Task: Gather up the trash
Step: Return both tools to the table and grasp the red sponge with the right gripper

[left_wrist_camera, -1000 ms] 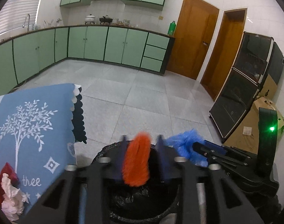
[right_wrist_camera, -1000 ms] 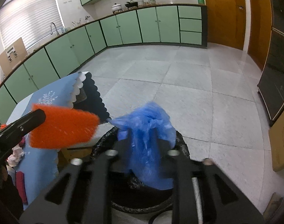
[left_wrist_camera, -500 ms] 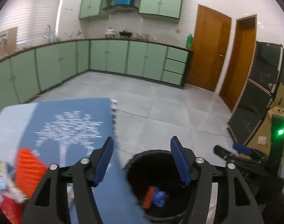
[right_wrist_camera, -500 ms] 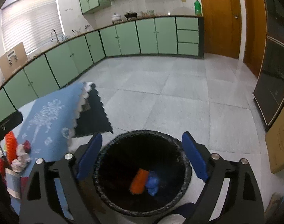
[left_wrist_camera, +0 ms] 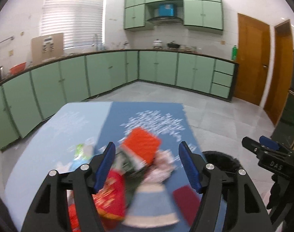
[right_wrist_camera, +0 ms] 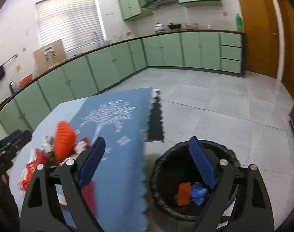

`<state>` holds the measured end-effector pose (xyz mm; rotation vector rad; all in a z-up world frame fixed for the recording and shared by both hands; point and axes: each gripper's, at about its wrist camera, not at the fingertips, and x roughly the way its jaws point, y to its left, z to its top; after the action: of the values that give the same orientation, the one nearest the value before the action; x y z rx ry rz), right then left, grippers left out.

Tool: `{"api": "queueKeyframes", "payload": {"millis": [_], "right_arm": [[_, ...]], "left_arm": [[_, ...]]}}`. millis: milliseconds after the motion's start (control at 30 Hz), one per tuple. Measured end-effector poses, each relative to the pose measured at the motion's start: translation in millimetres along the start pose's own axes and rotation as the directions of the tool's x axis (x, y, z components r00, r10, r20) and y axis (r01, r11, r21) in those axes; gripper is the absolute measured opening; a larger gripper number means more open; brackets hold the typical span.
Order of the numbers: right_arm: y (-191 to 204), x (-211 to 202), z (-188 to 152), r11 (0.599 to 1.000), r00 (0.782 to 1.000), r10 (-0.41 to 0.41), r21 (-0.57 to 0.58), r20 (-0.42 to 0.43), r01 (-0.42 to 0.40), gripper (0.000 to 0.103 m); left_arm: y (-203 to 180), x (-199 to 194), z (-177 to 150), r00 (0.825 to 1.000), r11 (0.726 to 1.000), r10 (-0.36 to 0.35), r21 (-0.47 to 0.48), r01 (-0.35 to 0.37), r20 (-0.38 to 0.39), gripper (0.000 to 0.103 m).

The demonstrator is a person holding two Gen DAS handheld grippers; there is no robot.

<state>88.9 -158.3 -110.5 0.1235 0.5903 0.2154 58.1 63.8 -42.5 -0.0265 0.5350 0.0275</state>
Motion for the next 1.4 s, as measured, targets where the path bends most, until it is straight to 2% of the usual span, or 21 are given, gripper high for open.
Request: {"api": "queueKeyframes", "payload": {"millis": [167,333,533,667,1000,1200,1267,1400], "right_arm": [[37.8,-2.2,-9.5,0.997,0.998,0.057,-0.052,-0.003,-0.057,0.086],[62.1,-0.1,-23.3,0.993,0.996,0.094,-0.065,0.001,-0.094,0.086],[82.4,14.3,-47.7,0.988,0.994,0.094,-0.120,-0.061,-0.101,0.080],[90.3,24.5,-60.0,0.984,0.991,0.088,-0.149,-0.096,-0.102,0.075],[95.6,43.1,-79.6,0.978,0.983,0.061,-0.185,-0.175,-0.093,0.067],[96.9,48.8,-85.1,0.975,0.976,0.080,-0.189,-0.204,-0.120,0.049],[100.1,48.8,-85.8,0.968,0.974,0.095,-0.207,-0.207,-0.139,0.040],[101.4,45.5,-83.7,0.969,0.974,0.099,-0.205,-0.204,-0.141,0.040]], "left_arm": [[41.5,-15.7,-21.1,0.997,0.996,0.082,-0.045,-0.083,-0.014,0.067],[79.1,-23.9,-43.9,0.986,0.984,0.160,-0.071,-0.164,-0.049,0.067],[112.5,-17.8,-69.2,0.969,0.967,0.219,-0.104,-0.231,-0.113,0.067],[124.5,-11.4,-81.4,0.963,0.960,0.224,-0.133,-0.244,-0.151,0.067],[128.9,-2.4,-90.6,0.957,0.957,0.224,-0.143,-0.251,-0.183,0.067],[128.3,0.9,-93.0,0.956,0.957,0.220,-0.145,-0.250,-0.192,0.067],[129.6,2.5,-92.5,0.956,0.957,0.220,-0.147,-0.250,-0.193,0.067],[131.4,2.4,-92.5,0.955,0.956,0.222,-0.151,-0.253,-0.195,0.067]]}}
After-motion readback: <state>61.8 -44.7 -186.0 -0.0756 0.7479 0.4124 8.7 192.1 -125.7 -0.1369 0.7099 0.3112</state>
